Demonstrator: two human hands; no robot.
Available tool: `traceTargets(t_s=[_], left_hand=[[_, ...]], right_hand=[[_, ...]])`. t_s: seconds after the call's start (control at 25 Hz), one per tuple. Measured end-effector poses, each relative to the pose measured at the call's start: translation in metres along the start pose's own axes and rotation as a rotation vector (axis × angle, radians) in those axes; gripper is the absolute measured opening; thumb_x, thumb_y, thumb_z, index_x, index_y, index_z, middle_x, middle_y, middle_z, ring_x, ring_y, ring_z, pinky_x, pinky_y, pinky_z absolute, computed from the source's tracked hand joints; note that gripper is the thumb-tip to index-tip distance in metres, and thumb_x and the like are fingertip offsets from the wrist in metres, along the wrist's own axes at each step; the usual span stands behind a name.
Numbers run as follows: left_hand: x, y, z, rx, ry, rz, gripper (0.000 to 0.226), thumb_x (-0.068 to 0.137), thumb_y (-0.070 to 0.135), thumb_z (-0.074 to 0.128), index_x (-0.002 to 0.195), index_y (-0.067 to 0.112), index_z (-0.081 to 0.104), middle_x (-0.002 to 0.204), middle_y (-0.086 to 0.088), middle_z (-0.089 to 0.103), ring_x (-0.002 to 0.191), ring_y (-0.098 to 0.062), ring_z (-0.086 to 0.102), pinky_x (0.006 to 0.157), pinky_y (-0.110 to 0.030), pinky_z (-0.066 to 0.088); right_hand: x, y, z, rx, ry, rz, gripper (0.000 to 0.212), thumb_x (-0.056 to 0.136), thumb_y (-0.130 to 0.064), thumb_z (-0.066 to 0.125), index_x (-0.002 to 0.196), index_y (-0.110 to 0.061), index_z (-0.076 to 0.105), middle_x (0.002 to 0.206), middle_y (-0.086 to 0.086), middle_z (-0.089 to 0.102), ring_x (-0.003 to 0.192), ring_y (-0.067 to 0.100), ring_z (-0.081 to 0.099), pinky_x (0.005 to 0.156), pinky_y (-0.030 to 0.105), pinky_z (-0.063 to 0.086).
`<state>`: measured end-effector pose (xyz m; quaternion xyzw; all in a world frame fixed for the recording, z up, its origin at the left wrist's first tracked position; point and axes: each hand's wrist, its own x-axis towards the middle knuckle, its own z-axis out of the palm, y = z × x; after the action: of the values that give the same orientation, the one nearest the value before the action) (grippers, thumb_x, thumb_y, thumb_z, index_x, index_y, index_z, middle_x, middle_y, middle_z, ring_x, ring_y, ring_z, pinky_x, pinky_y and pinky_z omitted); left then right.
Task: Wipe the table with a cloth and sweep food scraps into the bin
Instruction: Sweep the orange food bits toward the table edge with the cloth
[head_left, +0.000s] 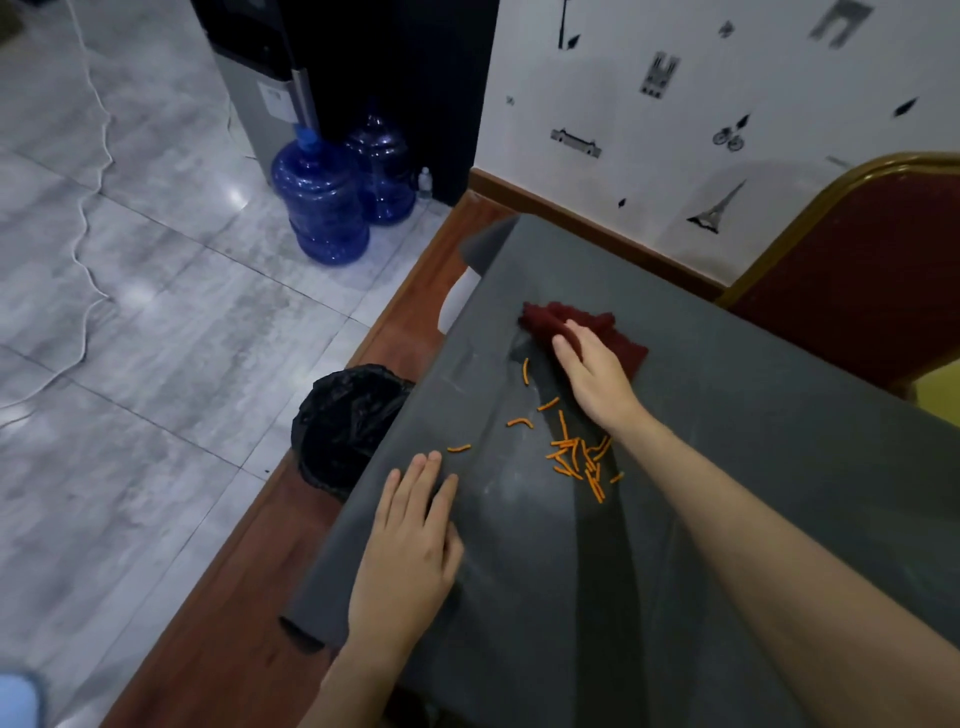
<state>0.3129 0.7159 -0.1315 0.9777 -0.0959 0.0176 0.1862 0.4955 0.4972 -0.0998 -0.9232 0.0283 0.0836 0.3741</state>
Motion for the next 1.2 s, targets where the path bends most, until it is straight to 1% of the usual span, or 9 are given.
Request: traceTargets(t_s=[0.24, 0.4, 0.6, 0.68, 0.76, 0.84, 1.0, 1.12, 1.2], left_hand=[[0.0, 0.001, -0.002, -0.008, -0.032, -0.009, 0.047, 0.088, 0.02, 0.04, 0.131, 0.008, 0.056, 0.151, -0.012, 0.039, 0.142, -0.025, 0.034, 0.115, -0.044, 0.025], [-0.001, 0.001, -0.002, -0.012, -0.044, -0.011, 0.047, 0.088, 0.021, 0.039, 0.131, 0.008, 0.055, 0.151, -0.012, 0.039, 0.142, -0.025, 0.034, 0.115, -0.044, 0.026], [-0.002, 0.002, -0.002, 0.004, -0.052, -0.016, 0.047, 0.089, 0.021, 0.039, 0.132, 0.008, 0.054, 0.152, -0.011, 0.037, 0.143, -0.024, 0.03, 0.116, -0.044, 0.025], [-0.001, 0.002, -0.003, 0.008, -0.051, -0.017, 0.047, 0.09, 0.021, 0.039, 0.133, 0.009, 0.053, 0.152, -0.011, 0.036, 0.144, -0.024, 0.029, 0.117, -0.044, 0.023], [-0.001, 0.002, -0.004, 0.008, -0.043, -0.015, 0.047, 0.09, 0.021, 0.039, 0.133, 0.009, 0.053, 0.152, -0.011, 0.036, 0.144, -0.023, 0.028, 0.117, -0.043, 0.022], [-0.002, 0.002, -0.004, 0.012, -0.035, -0.017, 0.047, 0.09, 0.021, 0.039, 0.134, 0.009, 0.052, 0.153, -0.011, 0.036, 0.144, -0.023, 0.029, 0.117, -0.043, 0.022], [-0.001, 0.002, -0.002, -0.01, -0.016, -0.02, 0.047, 0.089, 0.02, 0.041, 0.133, 0.009, 0.053, 0.152, -0.011, 0.038, 0.143, -0.023, 0.032, 0.116, -0.044, 0.024], [-0.001, 0.002, -0.001, -0.02, 0.005, -0.01, 0.047, 0.089, 0.02, 0.04, 0.132, 0.008, 0.054, 0.15, -0.012, 0.04, 0.142, -0.023, 0.033, 0.116, -0.044, 0.025], [-0.001, 0.002, -0.002, -0.021, 0.008, -0.011, 0.047, 0.09, 0.02, 0.039, 0.132, 0.007, 0.055, 0.15, -0.011, 0.04, 0.142, -0.023, 0.033, 0.116, -0.044, 0.026]], right_hand=[[-0.037, 0.016, -0.022, -0.115, -0.274, -0.243, 0.043, 0.099, -0.036, 0.041, 0.134, -0.014, 0.05, 0.141, 0.003, 0.049, 0.135, 0.016, 0.037, 0.116, 0.036, 0.022], [-0.07, 0.029, -0.038, -0.109, -0.315, -0.173, 0.049, 0.097, -0.048, 0.033, 0.134, -0.02, 0.051, 0.138, -0.01, 0.046, 0.135, 0.009, 0.033, 0.114, 0.025, 0.02], [-0.068, 0.004, -0.023, 0.129, 0.062, -0.044, 0.033, 0.1, -0.027, 0.042, 0.124, -0.01, 0.057, 0.116, -0.008, 0.057, 0.112, 0.007, 0.051, 0.09, 0.001, 0.028], [-0.054, -0.017, -0.006, 0.235, 0.131, 0.063, 0.035, 0.101, -0.027, 0.041, 0.125, -0.008, 0.057, 0.118, -0.003, 0.059, 0.113, 0.01, 0.051, 0.091, 0.005, 0.031], [-0.043, -0.03, 0.012, 0.22, 0.093, 0.067, 0.037, 0.101, -0.026, 0.042, 0.126, -0.004, 0.055, 0.127, 0.009, 0.059, 0.122, 0.02, 0.05, 0.1, 0.019, 0.032], [-0.043, -0.03, 0.026, 0.027, -0.087, -0.093, 0.037, 0.1, -0.026, 0.044, 0.129, -0.005, 0.053, 0.134, 0.011, 0.054, 0.131, 0.021, 0.043, 0.112, 0.028, 0.023], [-0.057, -0.003, -0.002, -0.318, -0.423, -0.511, 0.051, 0.098, -0.048, 0.03, 0.129, -0.017, 0.055, 0.136, -0.002, 0.053, 0.135, 0.008, 0.036, 0.117, 0.026, 0.013], [-0.063, 0.017, -0.032, -0.345, -0.459, -0.446, 0.065, 0.093, -0.062, 0.021, 0.129, -0.021, 0.055, 0.137, -0.005, 0.052, 0.133, 0.005, 0.037, 0.116, 0.024, 0.019], [-0.069, 0.021, -0.034, -0.181, -0.311, -0.315, 0.054, 0.096, -0.054, 0.031, 0.128, -0.017, 0.056, 0.133, -0.004, 0.055, 0.128, 0.008, 0.044, 0.111, 0.021, 0.026]])
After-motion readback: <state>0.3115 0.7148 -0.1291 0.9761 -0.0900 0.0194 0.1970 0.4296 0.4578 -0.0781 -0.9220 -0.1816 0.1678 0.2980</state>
